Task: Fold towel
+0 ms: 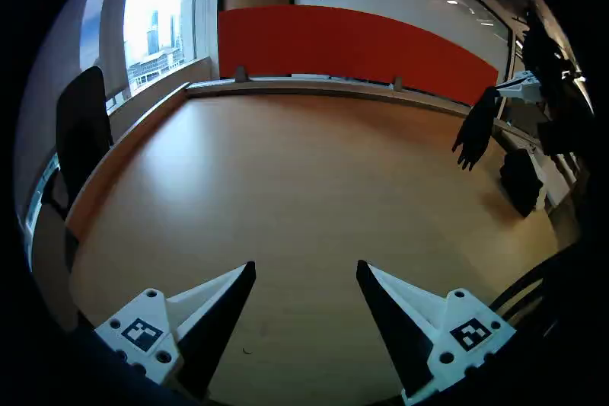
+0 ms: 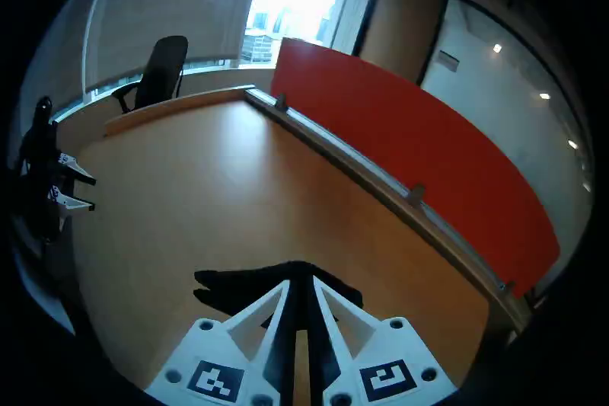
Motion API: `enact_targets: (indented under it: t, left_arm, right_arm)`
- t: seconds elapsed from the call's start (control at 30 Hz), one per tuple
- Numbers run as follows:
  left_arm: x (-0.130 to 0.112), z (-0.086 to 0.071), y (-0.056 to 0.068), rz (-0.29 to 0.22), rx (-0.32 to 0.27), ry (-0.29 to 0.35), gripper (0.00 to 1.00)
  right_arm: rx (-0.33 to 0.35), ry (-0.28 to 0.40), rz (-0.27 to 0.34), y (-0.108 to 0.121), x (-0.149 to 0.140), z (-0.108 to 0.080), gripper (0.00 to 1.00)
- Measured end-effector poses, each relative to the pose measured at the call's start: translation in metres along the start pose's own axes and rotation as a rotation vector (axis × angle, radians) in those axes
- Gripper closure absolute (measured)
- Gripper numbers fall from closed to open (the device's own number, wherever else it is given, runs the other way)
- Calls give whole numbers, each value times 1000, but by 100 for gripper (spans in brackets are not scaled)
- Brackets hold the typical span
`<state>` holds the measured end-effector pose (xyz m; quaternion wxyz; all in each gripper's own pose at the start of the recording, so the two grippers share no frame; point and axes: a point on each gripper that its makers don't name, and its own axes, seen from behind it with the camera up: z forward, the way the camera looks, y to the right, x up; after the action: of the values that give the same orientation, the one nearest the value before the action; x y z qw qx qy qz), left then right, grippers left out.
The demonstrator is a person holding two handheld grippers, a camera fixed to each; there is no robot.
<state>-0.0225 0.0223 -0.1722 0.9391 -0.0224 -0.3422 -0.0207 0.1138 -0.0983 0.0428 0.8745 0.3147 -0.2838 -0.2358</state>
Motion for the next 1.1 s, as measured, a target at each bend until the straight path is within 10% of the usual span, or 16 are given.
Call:
enact_targets:
  t: [1.1]
  left_arm:
    - [7,6,5,21,9,-16,1]
  right_arm:
    - [-155,-133,38,133,-77,-57,94]
